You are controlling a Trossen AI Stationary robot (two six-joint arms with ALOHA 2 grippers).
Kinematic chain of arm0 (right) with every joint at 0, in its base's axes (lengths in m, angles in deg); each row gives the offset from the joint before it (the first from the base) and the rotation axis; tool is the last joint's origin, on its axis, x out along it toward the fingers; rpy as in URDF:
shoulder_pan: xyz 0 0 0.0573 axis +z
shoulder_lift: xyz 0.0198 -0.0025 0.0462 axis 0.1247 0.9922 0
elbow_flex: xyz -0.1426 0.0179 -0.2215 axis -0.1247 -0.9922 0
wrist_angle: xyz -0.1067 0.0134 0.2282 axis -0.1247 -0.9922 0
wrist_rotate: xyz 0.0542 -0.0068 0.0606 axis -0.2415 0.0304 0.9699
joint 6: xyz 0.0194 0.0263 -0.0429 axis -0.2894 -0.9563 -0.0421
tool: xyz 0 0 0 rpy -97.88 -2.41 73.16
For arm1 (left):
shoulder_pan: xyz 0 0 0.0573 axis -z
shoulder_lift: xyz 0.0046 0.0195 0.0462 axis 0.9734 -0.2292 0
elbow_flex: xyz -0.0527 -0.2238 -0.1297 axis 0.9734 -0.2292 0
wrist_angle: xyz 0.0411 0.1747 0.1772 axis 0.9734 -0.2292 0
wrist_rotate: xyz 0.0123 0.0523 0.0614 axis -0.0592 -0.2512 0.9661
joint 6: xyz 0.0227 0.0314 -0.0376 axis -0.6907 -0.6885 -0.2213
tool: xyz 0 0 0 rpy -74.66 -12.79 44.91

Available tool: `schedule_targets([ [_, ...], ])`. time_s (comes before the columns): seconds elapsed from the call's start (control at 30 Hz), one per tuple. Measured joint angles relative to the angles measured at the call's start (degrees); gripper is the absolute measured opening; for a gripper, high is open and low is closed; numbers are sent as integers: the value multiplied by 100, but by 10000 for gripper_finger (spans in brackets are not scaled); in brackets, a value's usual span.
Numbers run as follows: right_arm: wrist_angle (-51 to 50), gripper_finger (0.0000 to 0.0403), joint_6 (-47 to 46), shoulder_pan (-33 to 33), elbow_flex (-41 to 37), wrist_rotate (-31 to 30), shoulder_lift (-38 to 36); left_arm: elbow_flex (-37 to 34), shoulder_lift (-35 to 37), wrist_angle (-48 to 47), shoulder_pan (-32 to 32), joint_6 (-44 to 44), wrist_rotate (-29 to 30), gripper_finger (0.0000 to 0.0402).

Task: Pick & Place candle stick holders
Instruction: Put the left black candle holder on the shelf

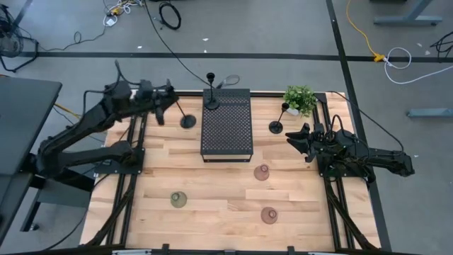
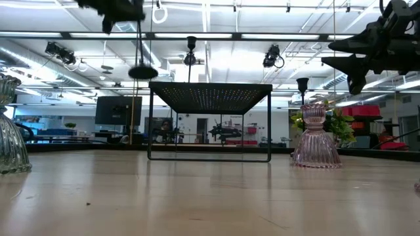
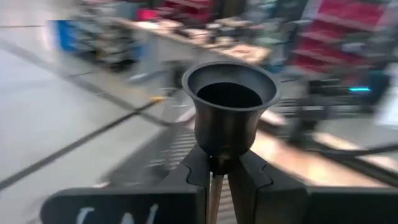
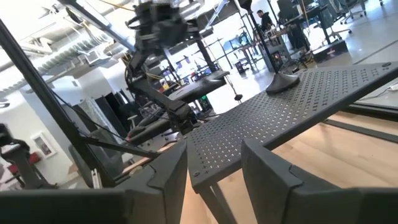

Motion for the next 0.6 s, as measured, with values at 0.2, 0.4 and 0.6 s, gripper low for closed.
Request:
schedule_targets([
  [0.2, 1, 150, -16, 0, -1, 4, -1, 85, -125, 306, 950, -53, -124, 32],
  [0.4, 2, 150, -38, -2, -1, 22, -1, 85, -746, 1079, 1467, -417, 32, 32],
  [0.6, 3, 150, -38, 0, 0, 23, -1, 87, -1399, 1385, 1498, -524, 241, 32],
])
